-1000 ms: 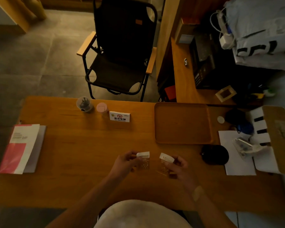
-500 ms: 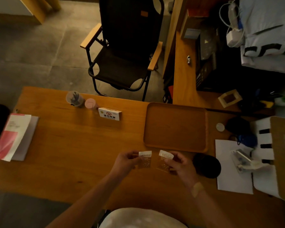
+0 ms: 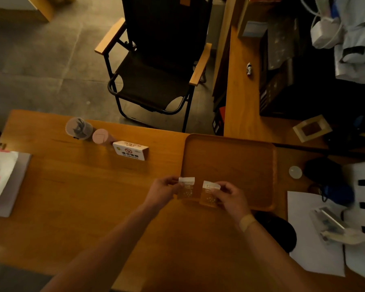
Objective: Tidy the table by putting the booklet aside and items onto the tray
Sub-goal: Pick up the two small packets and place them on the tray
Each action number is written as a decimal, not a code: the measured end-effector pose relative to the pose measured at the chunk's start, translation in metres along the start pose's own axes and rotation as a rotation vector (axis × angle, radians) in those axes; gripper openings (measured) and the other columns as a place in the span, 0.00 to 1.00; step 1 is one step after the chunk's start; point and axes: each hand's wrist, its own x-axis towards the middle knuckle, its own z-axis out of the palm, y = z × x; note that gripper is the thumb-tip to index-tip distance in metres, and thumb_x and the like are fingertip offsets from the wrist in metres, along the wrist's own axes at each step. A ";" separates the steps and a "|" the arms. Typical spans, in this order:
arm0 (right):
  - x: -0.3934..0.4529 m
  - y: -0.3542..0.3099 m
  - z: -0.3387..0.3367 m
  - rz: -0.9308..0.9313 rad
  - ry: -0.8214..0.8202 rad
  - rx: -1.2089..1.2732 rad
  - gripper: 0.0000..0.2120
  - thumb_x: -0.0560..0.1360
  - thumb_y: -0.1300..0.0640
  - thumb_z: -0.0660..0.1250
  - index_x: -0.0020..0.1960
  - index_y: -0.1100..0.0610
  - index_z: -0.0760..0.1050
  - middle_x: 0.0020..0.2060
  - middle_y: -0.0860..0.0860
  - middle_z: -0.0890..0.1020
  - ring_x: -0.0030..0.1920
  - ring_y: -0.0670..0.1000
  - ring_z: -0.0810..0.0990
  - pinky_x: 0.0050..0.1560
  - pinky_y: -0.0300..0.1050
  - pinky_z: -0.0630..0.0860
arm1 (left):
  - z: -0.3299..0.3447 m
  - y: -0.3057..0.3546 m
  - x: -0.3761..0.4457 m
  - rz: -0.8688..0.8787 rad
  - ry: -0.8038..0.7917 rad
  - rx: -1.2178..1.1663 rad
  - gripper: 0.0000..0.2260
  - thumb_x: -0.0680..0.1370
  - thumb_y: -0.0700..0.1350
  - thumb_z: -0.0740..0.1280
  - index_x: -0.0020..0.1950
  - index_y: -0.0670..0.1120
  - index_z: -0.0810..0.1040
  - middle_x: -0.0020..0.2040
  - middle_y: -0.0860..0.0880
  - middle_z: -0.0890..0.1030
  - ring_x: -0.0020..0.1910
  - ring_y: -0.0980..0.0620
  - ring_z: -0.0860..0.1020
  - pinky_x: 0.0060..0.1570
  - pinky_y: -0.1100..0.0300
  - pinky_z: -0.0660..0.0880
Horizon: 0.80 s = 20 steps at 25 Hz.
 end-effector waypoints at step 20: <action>0.092 -0.006 0.009 -0.390 0.430 -0.701 0.12 0.76 0.51 0.67 0.59 0.50 0.76 0.53 0.49 0.78 0.49 0.46 0.73 0.37 0.32 0.67 | 0.025 -0.013 0.107 0.521 0.390 0.701 0.11 0.76 0.57 0.66 0.53 0.53 0.72 0.57 0.52 0.69 0.54 0.56 0.70 0.38 0.65 0.70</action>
